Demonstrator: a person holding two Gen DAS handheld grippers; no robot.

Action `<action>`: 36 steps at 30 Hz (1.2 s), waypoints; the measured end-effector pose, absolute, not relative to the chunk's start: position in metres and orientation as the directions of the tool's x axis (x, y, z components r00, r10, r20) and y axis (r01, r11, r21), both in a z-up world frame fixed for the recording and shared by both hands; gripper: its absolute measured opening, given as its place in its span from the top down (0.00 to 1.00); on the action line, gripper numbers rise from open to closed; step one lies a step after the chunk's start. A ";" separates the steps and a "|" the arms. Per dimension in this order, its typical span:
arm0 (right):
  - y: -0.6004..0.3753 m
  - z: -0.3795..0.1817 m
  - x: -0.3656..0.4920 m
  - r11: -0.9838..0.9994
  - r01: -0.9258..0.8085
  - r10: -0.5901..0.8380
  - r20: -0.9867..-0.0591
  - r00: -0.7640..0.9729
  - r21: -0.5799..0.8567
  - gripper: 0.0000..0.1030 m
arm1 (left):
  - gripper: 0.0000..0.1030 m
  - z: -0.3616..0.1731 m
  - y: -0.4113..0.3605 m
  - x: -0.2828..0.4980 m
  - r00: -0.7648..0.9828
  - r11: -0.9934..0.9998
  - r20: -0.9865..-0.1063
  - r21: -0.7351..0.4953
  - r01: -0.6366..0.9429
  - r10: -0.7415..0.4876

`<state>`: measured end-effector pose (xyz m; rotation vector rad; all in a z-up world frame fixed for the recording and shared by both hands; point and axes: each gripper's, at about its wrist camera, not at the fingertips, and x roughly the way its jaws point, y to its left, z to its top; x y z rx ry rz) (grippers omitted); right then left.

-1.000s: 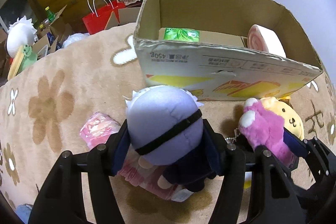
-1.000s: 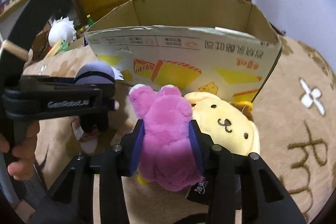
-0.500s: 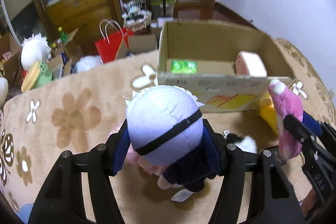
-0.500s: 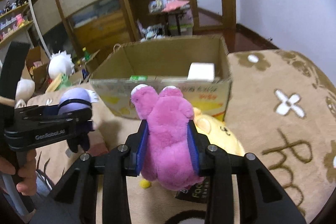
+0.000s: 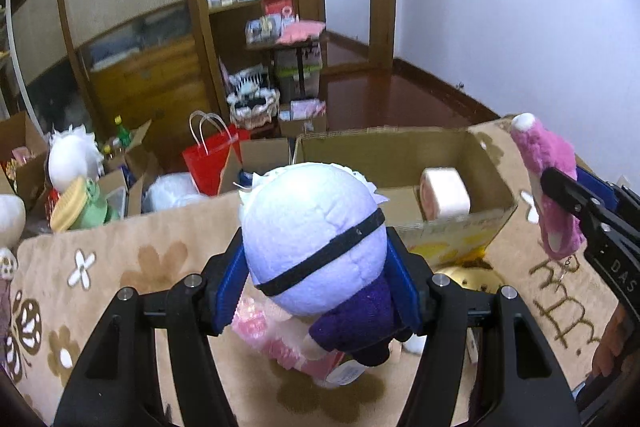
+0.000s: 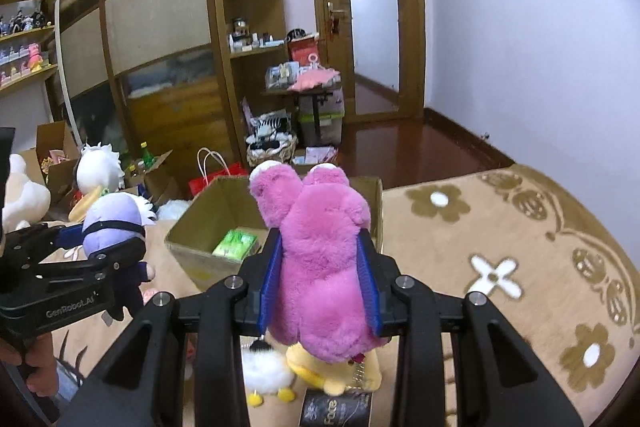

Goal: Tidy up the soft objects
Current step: 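Lift both plush toys and lower them into the cardboard box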

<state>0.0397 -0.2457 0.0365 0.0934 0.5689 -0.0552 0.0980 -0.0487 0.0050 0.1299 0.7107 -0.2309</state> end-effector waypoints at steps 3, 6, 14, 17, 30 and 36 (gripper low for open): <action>-0.246 0.045 0.047 0.996 0.076 -0.035 -0.523 0.851 0.057 0.64 | 0.39 0.016 -0.053 0.102 0.754 0.965 -0.635 0.049 0.256 -0.168; -0.246 0.053 0.054 0.996 0.072 -0.039 -0.509 0.860 0.046 0.64 | 0.39 0.028 -0.058 0.111 0.772 0.964 -0.611 0.056 0.260 -0.173; -0.256 0.060 0.078 0.995 0.083 -0.042 -0.496 0.867 0.061 0.64 | 0.39 0.049 -0.067 0.129 0.818 0.965 -0.552 0.087 0.247 -0.160; -0.261 0.059 0.087 0.994 0.082 -0.036 -0.493 0.870 0.073 0.64 | 0.39 0.047 -0.070 0.139 0.819 0.965 -0.553 0.097 0.244 -0.152; -0.266 0.049 0.115 0.996 0.044 -0.001 -0.505 0.863 0.074 0.63 | 0.38 0.019 -0.082 0.174 0.803 0.963 -0.582 0.119 0.242 -0.130; -0.264 0.033 0.122 0.997 -0.005 0.043 -0.514 0.857 0.075 0.63 | 0.38 0.003 -0.080 0.184 0.786 0.962 -0.598 0.088 0.258 -0.156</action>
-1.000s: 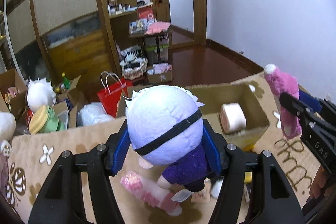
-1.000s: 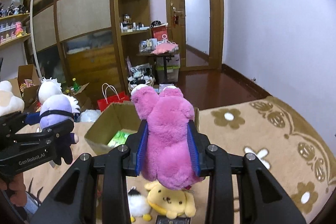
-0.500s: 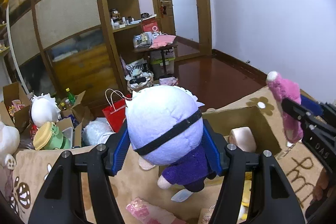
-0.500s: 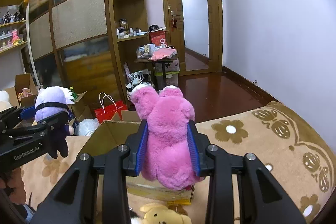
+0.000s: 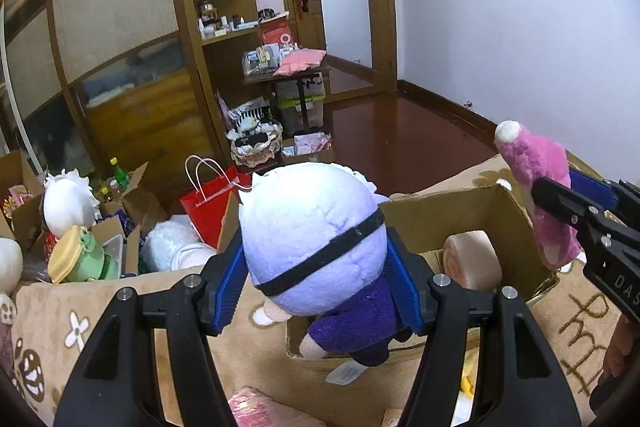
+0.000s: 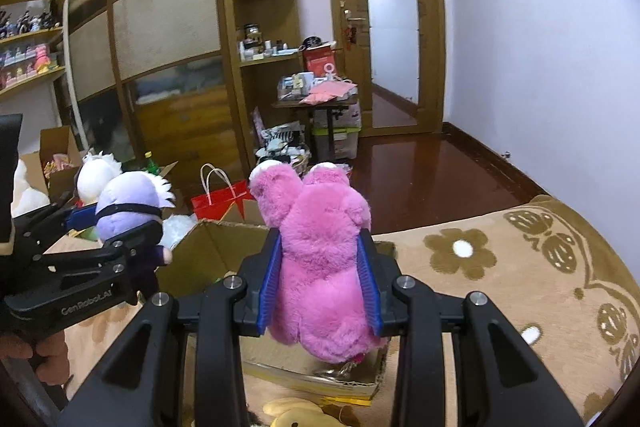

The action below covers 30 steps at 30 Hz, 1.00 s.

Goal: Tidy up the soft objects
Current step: 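Lift both plush toys and lower them into the cardboard box, then open both tools to release the plush toys inside the box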

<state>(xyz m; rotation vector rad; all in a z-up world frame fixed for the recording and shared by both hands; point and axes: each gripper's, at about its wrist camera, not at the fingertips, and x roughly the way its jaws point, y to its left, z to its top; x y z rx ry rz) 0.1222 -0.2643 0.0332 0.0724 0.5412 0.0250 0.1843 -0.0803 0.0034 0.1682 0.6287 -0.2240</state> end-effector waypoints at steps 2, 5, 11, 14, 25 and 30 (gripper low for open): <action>-0.262 0.027 0.125 0.998 -0.014 0.042 -0.519 0.854 0.059 0.63 | 0.38 -0.002 -0.080 0.188 0.774 0.962 -0.611 0.074 0.261 -0.163; -0.263 0.017 0.130 0.997 -0.029 0.062 -0.539 0.840 0.070 0.63 | 0.38 -0.013 -0.080 0.193 0.755 0.961 -0.630 0.050 0.273 -0.182; -0.264 0.000 0.137 0.991 -0.064 0.121 -0.573 0.810 0.119 0.62 | 0.36 -0.027 -0.085 0.201 0.733 0.955 -0.655 0.054 0.290 -0.185; -0.262 -0.008 0.140 0.994 -0.053 0.102 -0.595 0.797 0.098 0.62 | 0.36 -0.036 -0.088 0.203 0.716 0.954 -0.675 0.062 0.293 -0.176; -0.262 -0.015 0.138 0.991 -0.062 0.120 -0.606 0.787 0.116 0.62 | 0.23 -0.044 -0.077 0.208 0.684 0.965 -0.707 0.011 0.263 -0.179; -0.266 -0.013 0.133 0.990 -0.047 0.117 -0.603 0.789 0.130 0.61 | 0.11 -0.041 -0.084 0.202 0.698 0.959 -0.696 0.050 0.280 -0.168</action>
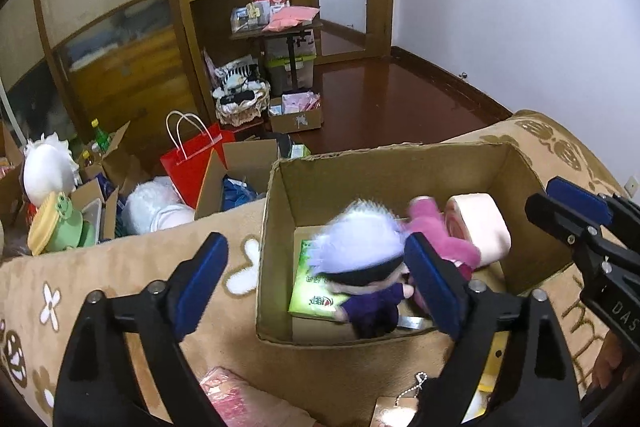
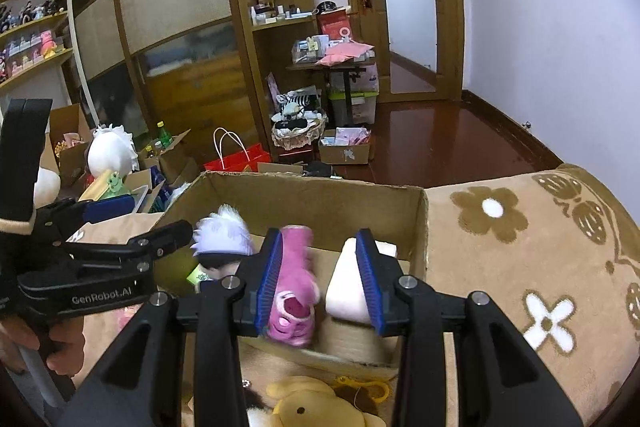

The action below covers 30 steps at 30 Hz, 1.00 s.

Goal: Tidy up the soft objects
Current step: 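Open both tools to release the plush toys inside the box, then move the left tool to the pink wrapped bundle while the right tool approaches the yellow plush dog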

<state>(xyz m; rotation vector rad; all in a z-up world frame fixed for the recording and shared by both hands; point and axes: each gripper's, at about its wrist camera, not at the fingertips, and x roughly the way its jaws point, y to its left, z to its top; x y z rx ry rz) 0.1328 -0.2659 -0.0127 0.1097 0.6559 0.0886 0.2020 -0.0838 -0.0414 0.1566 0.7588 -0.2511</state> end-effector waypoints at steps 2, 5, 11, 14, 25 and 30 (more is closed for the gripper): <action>-0.268 -0.010 0.131 0.989 -0.040 0.117 -0.603 0.789 0.139 0.50 | 0.10 -0.039 -0.087 0.198 0.704 0.955 -0.694 0.078 0.286 -0.154; -0.270 -0.004 0.125 0.987 -0.022 0.115 -0.597 0.794 0.161 0.37 | 0.09 -0.034 -0.088 0.191 0.713 0.950 -0.690 0.121 0.287 -0.127; -0.272 0.012 0.115 0.983 -0.015 0.124 -0.599 0.791 0.185 0.09 | 0.07 -0.021 -0.074 0.176 0.712 0.960 -0.694 0.110 0.259 -0.112; -0.270 0.022 0.107 0.981 -0.014 0.129 -0.594 0.794 0.193 0.00 | 0.04 -0.014 -0.067 0.165 0.719 0.962 -0.689 0.126 0.243 -0.091; -0.257 0.055 0.068 0.990 -0.016 0.097 -0.601 0.793 0.139 0.00 | 0.01 0.013 -0.039 0.123 0.712 0.972 -0.694 0.077 0.222 -0.108; -0.252 0.061 0.048 0.993 -0.026 0.092 -0.598 0.796 0.119 0.00 | 0.01 0.016 -0.030 0.104 0.700 0.973 -0.706 0.067 0.220 -0.110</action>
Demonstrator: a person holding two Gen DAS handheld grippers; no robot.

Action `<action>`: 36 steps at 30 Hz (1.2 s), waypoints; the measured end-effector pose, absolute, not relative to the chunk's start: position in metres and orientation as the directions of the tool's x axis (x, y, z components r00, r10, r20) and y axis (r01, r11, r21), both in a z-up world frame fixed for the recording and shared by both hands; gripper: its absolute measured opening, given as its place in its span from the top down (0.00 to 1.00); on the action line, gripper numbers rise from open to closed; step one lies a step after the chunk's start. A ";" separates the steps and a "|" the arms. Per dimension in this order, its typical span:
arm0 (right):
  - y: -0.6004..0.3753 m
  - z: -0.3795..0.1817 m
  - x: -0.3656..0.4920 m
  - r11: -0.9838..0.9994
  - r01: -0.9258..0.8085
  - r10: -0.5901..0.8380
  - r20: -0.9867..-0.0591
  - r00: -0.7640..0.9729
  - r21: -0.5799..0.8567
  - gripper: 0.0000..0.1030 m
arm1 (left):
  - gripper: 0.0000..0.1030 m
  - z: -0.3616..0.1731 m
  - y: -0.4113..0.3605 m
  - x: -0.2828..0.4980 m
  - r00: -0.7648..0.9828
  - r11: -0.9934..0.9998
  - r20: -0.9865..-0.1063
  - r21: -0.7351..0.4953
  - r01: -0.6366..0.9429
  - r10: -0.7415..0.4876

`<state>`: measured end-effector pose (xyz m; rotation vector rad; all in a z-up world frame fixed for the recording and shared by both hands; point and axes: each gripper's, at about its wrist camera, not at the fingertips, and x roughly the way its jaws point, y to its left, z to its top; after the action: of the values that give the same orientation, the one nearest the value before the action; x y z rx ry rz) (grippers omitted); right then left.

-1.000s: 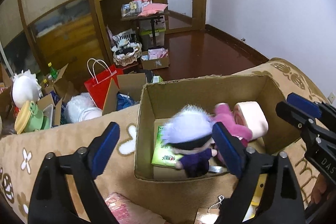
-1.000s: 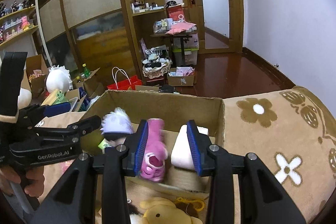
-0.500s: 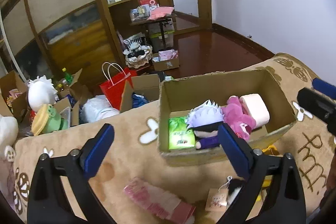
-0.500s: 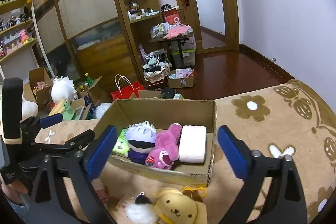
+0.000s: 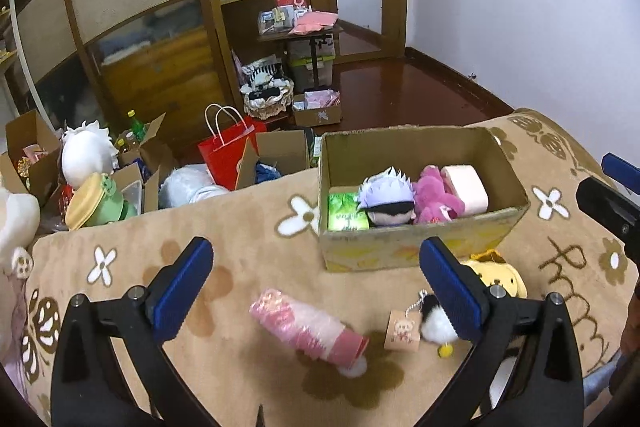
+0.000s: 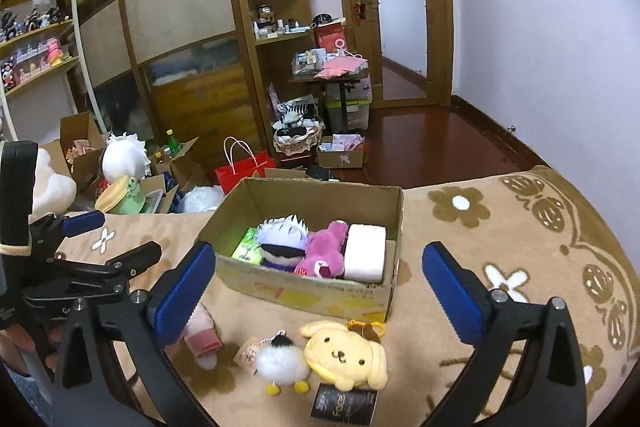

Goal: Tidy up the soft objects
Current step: 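Move the left tool to the pink wrapped bundle while the right tool approaches the yellow plush dog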

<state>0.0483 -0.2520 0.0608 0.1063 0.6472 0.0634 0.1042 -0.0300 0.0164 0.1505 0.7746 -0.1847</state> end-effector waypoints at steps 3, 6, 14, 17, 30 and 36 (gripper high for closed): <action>-0.252 0.059 0.039 0.990 -0.037 0.114 -0.605 0.788 0.137 0.00 | 0.01 0.016 -0.028 0.096 0.688 0.972 -0.718 0.071 0.224 -0.106; -0.252 0.053 0.030 0.988 -0.034 0.123 -0.616 0.778 0.154 0.00 | 0.01 0.013 -0.027 0.089 0.677 0.972 -0.730 0.075 0.223 -0.099; -0.248 0.038 0.016 0.988 -0.018 0.113 -0.641 0.760 0.153 0.00 | 0.01 -0.003 -0.023 0.083 0.642 0.975 -0.763 0.074 0.208 -0.079; -0.248 0.030 0.015 0.988 -0.012 0.111 -0.648 0.753 0.156 0.00 | 0.01 -0.010 -0.022 0.084 0.629 0.976 -0.774 0.074 0.203 -0.072; -0.257 -0.007 0.027 0.984 0.037 0.096 -0.691 0.716 0.174 0.00 | 0.01 -0.048 -0.020 0.104 0.553 0.985 -0.832 0.059 0.164 -0.042; -0.265 -0.023 0.038 0.979 0.063 0.095 -0.707 0.700 0.193 0.00 | 0.01 -0.063 -0.019 0.116 0.517 0.988 -0.856 0.054 0.145 -0.029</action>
<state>0.0378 -0.2649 -0.0226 0.2093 0.7962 0.0180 0.1163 -0.0191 -0.0626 0.1246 1.0234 -0.1048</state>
